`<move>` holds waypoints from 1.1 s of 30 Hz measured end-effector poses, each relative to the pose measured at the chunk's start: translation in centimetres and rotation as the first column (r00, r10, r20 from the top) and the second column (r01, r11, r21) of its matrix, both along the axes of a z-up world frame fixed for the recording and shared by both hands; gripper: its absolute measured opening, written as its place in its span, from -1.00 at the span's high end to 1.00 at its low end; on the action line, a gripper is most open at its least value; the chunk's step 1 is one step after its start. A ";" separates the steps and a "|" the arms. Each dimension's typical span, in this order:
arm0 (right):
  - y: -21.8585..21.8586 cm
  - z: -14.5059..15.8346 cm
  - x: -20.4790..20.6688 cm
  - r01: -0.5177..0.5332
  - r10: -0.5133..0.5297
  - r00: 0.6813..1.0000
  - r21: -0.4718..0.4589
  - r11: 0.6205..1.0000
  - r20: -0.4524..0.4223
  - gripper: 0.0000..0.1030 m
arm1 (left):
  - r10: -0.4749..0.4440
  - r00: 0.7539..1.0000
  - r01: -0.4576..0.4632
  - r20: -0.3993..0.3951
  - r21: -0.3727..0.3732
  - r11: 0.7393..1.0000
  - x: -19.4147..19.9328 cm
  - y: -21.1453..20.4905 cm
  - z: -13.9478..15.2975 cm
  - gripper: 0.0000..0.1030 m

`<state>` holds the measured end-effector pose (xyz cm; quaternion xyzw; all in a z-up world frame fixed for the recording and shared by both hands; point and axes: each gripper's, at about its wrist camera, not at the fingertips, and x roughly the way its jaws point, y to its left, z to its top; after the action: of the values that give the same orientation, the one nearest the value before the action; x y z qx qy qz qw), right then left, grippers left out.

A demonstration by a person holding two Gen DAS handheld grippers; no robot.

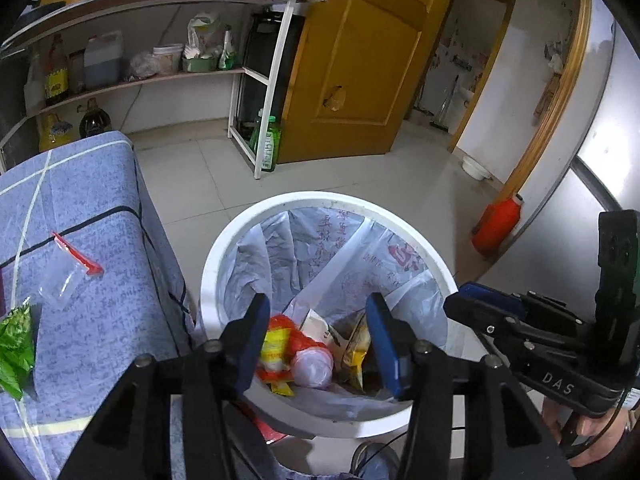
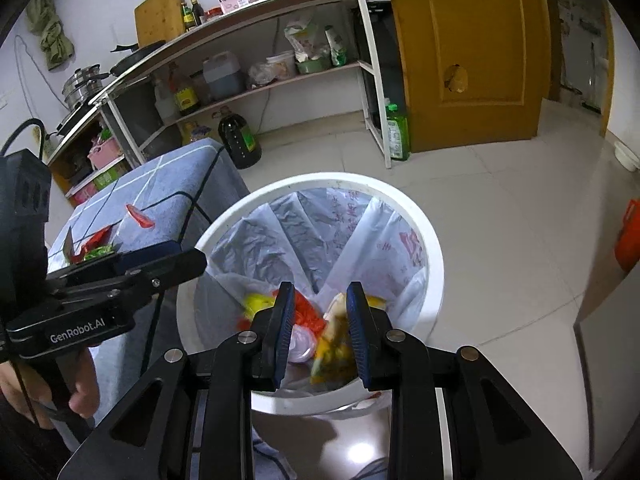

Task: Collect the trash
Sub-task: 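Carry both wrappers over the bin and open both tools to drop them, then move both tools back over the table toward the green bag and cup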

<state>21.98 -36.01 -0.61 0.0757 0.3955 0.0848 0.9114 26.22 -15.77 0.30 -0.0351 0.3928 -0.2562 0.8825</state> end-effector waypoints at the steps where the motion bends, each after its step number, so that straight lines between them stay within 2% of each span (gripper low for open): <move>1: 0.1 0.2 -0.1 -0.002 0.002 1.000 0.002 1.000 0.007 0.46 | 0.003 1.000 -0.003 0.003 -0.004 1.000 -0.1 0.2 0.1 -0.01; 12: 3.4 2.4 -0.7 -0.089 0.088 0.994 0.017 0.996 0.072 0.46 | 0.057 0.996 -0.054 0.071 -0.047 0.997 -2.6 4.2 2.7 -0.01; 20: 7.6 3.4 -0.7 -0.168 0.166 0.981 0.016 0.986 0.096 0.46 | 0.148 0.984 -0.144 0.100 -0.048 0.988 -4.2 9.0 3.6 -0.01; 26: 11.0 3.7 -0.6 -0.237 0.235 0.966 0.006 0.972 0.106 0.46 | 0.233 0.966 -0.230 0.114 -0.046 0.972 -5.0 13.4 3.9 -0.01; 33: 14.8 3.7 -0.5 -0.311 0.311 0.945 -0.014 0.950 0.103 0.46 | 0.321 0.943 -0.319 0.086 -0.033 0.947 -5.4 17.7 2.8 -0.01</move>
<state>21.46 -21.25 3.13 0.0091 0.3543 0.2319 0.9059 20.78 1.88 3.08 -0.0948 0.3395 -0.1145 0.9288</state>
